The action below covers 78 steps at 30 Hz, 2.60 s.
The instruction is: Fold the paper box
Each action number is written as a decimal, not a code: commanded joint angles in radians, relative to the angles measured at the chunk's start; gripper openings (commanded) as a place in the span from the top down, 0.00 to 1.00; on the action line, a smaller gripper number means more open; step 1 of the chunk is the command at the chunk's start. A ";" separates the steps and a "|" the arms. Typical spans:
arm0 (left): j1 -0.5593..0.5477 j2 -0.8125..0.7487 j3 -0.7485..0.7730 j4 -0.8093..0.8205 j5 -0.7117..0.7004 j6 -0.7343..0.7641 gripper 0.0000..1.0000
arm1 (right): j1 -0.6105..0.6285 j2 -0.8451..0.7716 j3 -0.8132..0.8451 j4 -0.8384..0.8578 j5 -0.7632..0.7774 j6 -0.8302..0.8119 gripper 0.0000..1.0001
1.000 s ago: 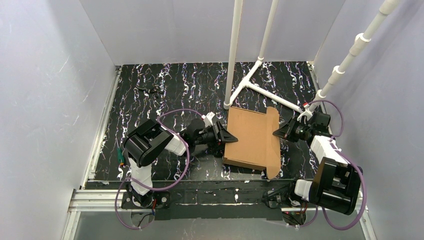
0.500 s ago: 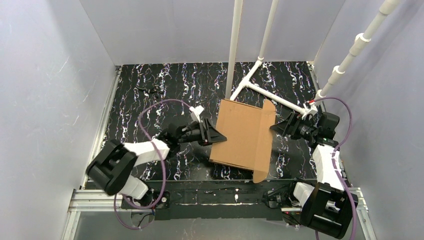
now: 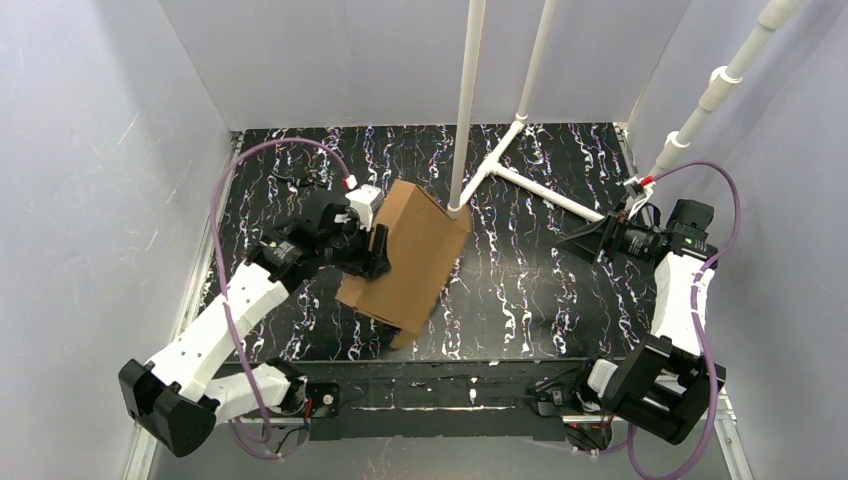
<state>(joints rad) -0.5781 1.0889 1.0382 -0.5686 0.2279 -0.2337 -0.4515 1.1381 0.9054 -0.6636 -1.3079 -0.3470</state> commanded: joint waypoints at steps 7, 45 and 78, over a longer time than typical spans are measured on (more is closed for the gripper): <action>0.004 -0.037 0.324 -0.394 -0.634 0.368 0.88 | -0.004 0.012 -0.042 0.021 0.006 -0.007 0.02; -0.468 0.672 0.489 -0.478 -1.027 -0.149 0.17 | -0.002 -0.031 -0.120 0.194 0.026 0.139 0.02; 0.425 0.143 -0.265 0.278 -0.151 -0.269 1.00 | 0.741 0.093 -0.067 0.175 0.628 -0.124 0.83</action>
<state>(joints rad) -0.1665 1.1774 0.7891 -0.3645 0.0032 -0.4953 0.2195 1.2190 0.8307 -0.5724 -0.7734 -0.4610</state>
